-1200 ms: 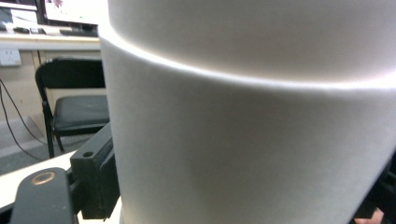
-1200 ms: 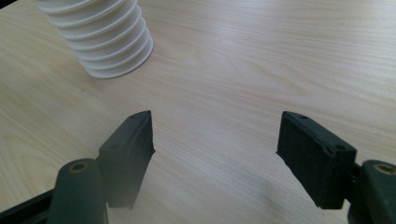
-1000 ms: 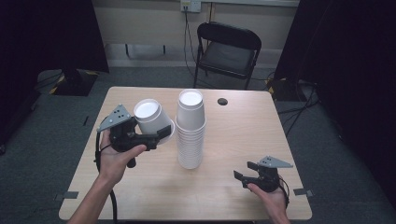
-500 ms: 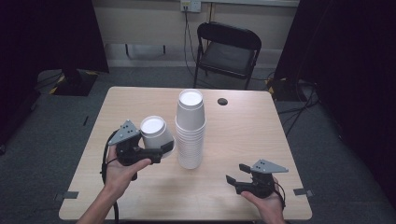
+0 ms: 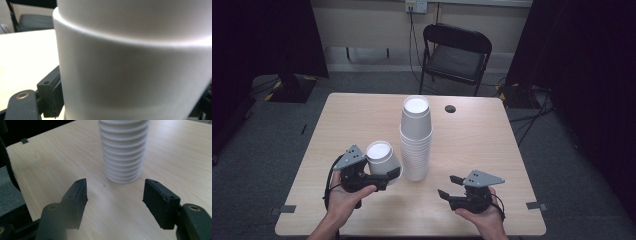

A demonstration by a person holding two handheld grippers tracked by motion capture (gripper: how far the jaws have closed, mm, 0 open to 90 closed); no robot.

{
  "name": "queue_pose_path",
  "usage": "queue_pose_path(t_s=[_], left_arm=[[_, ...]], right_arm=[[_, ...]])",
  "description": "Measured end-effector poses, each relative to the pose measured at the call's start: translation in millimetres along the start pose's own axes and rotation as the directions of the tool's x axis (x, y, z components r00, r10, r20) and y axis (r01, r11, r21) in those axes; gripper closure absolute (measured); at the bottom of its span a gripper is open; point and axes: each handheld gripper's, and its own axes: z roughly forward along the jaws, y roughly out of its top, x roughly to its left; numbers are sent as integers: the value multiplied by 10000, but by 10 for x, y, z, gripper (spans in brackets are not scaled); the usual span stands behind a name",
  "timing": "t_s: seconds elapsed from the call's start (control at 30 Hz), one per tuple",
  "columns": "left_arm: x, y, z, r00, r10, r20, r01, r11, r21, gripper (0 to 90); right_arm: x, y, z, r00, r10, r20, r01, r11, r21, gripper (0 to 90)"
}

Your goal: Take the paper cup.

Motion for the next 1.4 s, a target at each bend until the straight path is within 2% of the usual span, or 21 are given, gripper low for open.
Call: queue_pose_path(t_s=[0.07,0.1,0.2,0.23,0.3,0.4,0.5,0.57,0.63,0.73,0.8,0.9,1.07,1.13,1.17,1.2,1.27,1.3,1.33,1.37,1.4], left_arm=[[-30,-26,-7,9997,4,-253,-9,9999,-172,138],[-45,-37,-6,9997,-9,-247,4,9998,-190,137],[-122,-95,20,10000,64,-35,-64,10000,-63,138],[-122,-95,20,10000,64,-35,-64,10000,-63,138],[-169,-106,48,9996,-52,291,53,10000,-32,139],[-204,-125,79,9988,-142,464,143,9999,-20,139],[-259,-165,142,9954,-507,808,500,9987,112,139],[-274,-171,168,9909,-753,1115,739,9971,167,140],[-280,-163,173,9910,-679,1151,659,9976,209,140],[-280,-161,178,9890,-832,1219,812,9965,211,140],[-273,-164,177,9851,-884,1477,849,9960,294,140],[-275,-171,175,9824,-952,1610,919,9954,281,141],[-310,-219,190,9723,-1353,1904,1305,9907,372,140],[-329,-227,202,9592,-1701,2258,1654,9854,394,140],[-336,-223,209,9607,-1648,2235,1588,9863,447,140],[-350,-223,225,9586,-1724,2268,1663,9850,460,140],[-351,-224,230,9568,-1742,2326,1668,9847,515,140],[-361,-229,238,9545,-1816,2367,1721,9832,602,140],[-361,-229,238,9545,-1816,2367,1721,9832,602,140],[-366,-234,246,9484,-1988,2472,1897,9800,601,140],[-364,-245,260,9290,-2384,2831,2274,9712,716,140]], right_arm=[[27,28,25,9999,-97,-139,97,10000,13,376],[55,50,54,9996,-204,-189,204,9998,0,380],[158,46,242,9971,-299,-699,303,9995,55,398],[158,46,242,9971,-299,-699,303,9995,55,398],[212,22,332,9952,-339,-923,351,9993,116,416],[241,19,352,9945,-362,-983,367,9993,32,431],[283,31,365,9936,-549,-991,532,9984,-197,461],[297,55,366,9927,-721,-972,702,9973,-227,469],[312,88,377,9912,-894,-977,873,9959,-256,473],[339,141,415,9888,-1112,-994,1080,9935,-370,492],[370,171,444,9869,-1246,-1025,1184,9909,-643,502],[395,178,472,9850,-1340,-1088,1254,9887,-825,490],[428,171,500,9843,-1503,-927,1391,9833,-1172,483],[424,180,487,9855,-1510,-769,1403,9816,-1295,452],[417,184,482,9854,-1496,-815,1372,9804,-1417,454],[418,191,465,9848,-1570,-739,1437,9766,-1597,460],[426,194,455,9850,-1575,-698,1441,9754,-1670,467],[437,199,444,9828,-1714,-684,1558,9693,-1902,483],[437,199,444,9828,-1714,-684,1558,9693,-1902,483],[442,200,441,9820,-1763,-683,1599,9672,-1972,491],[450,204,454,9789,-1929,-679,1762,9640,-1991,494]])
